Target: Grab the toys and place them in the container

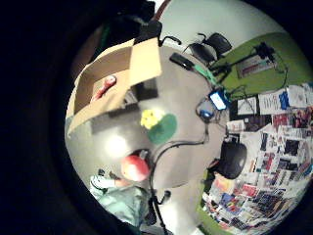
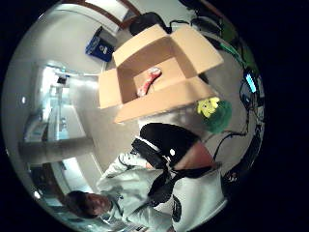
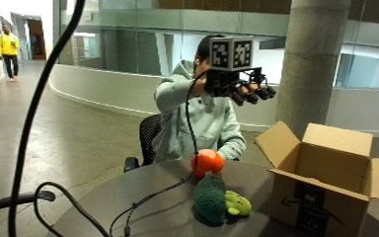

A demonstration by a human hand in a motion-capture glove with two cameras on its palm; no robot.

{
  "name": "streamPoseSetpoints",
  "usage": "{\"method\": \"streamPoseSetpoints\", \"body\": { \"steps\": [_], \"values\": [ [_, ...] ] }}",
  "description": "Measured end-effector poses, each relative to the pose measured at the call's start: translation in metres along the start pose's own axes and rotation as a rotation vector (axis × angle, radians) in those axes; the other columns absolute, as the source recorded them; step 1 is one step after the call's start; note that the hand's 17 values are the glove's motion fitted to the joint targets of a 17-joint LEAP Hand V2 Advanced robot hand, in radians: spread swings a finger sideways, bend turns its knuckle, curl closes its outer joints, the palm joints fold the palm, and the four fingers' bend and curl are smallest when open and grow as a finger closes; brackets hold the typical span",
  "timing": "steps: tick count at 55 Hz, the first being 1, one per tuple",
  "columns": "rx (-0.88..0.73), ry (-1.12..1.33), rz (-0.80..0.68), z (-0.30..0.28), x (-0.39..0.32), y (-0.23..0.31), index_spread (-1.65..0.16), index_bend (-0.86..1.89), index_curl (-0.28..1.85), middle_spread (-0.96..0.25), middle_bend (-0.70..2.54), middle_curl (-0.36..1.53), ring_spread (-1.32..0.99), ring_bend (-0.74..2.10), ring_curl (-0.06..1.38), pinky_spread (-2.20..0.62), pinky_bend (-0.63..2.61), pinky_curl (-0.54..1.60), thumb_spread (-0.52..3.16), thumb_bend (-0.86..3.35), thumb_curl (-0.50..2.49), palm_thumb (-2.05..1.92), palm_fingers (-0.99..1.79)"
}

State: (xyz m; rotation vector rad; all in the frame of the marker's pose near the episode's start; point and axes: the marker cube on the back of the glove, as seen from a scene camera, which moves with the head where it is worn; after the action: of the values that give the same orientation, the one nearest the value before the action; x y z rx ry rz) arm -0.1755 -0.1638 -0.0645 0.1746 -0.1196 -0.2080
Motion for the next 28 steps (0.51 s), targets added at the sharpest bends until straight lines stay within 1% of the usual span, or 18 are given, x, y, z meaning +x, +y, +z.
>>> {"method": "streamPoseSetpoints", "body": {
  "steps": [4,8,13,20,28],
  "values": [
    [-0.027,-0.057,0.043,0.015,0.031,0.012,-0.30,0.15,0.32,-0.03,0.14,0.27,-0.10,0.25,0.27,-0.02,0.66,0.38,1.06,-0.04,0.26,-0.03,-0.12],
    [-0.101,-0.143,0.066,0.042,0.061,0.021,-0.29,0.13,0.31,-0.03,0.15,0.27,-0.10,0.25,0.28,-0.02,0.66,0.38,1.06,-0.03,0.27,-0.02,-0.12],
    [-0.173,-0.124,0.064,0.089,0.092,0.024,-0.28,0.12,0.30,-0.02,0.15,0.27,-0.08,0.22,0.28,-0.01,0.67,0.38,1.07,-0.03,0.27,-0.01,-0.16],
    [-0.307,-0.138,0.135,0.159,0.079,0.057,-0.28,0.13,0.29,-0.01,0.14,0.26,-0.07,0.18,0.28,-0.01,0.66,0.38,1.10,-0.01,0.28,0.02,-0.18],
    [-0.427,-0.114,0.105,0.220,0.091,0.047,-0.28,0.15,0.29,0.00,0.08,0.23,-0.04,0.13,0.25,0.01,0.68,0.38,1.11,-0.01,0.29,0.05,-0.27]
  ]
}}
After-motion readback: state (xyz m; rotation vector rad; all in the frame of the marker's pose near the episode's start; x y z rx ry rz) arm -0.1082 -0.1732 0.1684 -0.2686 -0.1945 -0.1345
